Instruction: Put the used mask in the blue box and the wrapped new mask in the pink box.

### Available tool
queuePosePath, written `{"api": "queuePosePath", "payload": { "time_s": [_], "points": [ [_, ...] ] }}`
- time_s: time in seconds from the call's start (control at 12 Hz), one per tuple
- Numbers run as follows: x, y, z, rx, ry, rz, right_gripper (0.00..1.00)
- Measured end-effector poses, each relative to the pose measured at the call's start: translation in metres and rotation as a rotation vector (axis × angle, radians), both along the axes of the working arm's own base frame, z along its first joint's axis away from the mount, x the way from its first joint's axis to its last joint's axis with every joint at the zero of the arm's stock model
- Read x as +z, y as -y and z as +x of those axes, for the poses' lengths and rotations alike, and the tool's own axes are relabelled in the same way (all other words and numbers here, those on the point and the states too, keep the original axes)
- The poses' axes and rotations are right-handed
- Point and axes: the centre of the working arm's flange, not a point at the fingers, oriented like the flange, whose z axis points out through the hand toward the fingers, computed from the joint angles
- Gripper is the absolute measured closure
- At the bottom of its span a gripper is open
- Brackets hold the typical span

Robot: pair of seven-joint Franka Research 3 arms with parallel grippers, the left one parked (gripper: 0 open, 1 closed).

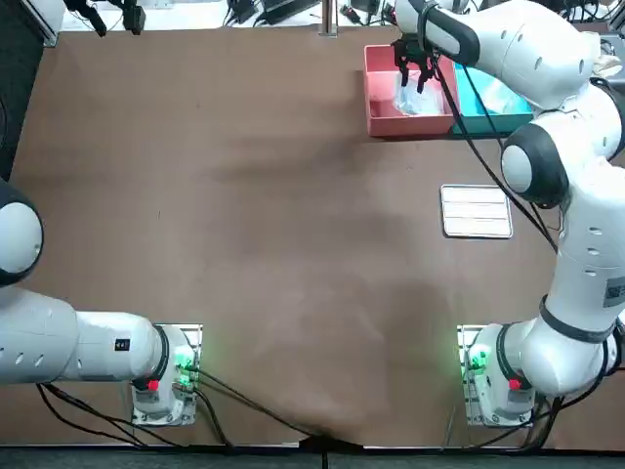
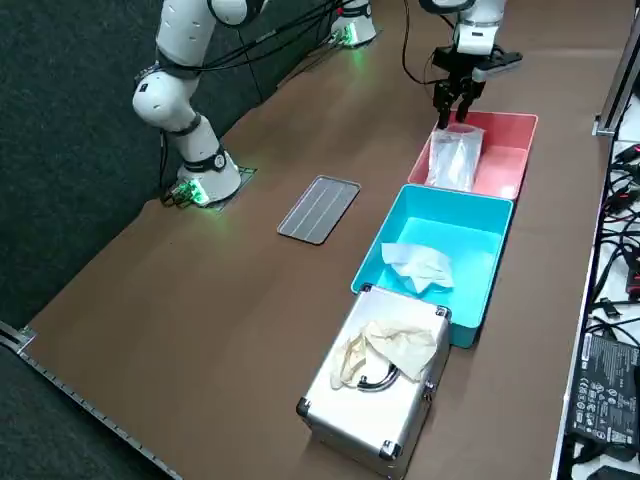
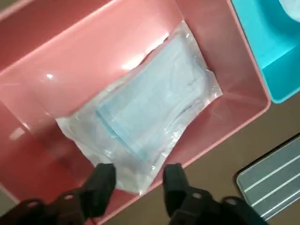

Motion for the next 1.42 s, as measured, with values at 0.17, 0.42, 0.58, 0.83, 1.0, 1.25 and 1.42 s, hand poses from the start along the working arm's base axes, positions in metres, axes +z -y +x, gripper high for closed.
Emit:
{"api": "queuePosePath", "payload": {
  "time_s": [0.17, 0.42, 0.58, 0.83, 1.0, 1.25, 1.42],
  "points": [
    [0.012, -0.001, 0.004, -0.001, 0.024, 0.007, 0.2],
    [0.032, 0.004, 0.009, -0.009, 0.048, 0.011, 0.0],
    [0.055, 0.014, 0.013, -0.007, 0.077, 0.025, 0.0],
    [0.113, 0.05, 0.014, 0.068, 0.096, 0.069, 0.0],
    [0.149, 0.08, 0.005, 0.156, 0.068, 0.088, 0.0],
    [0.193, 0.122, -0.012, 0.296, 0.024, 0.114, 0.0],
    [0.207, 0.139, -0.022, 0.367, 0.015, 0.126, 0.0]
  ]
}}
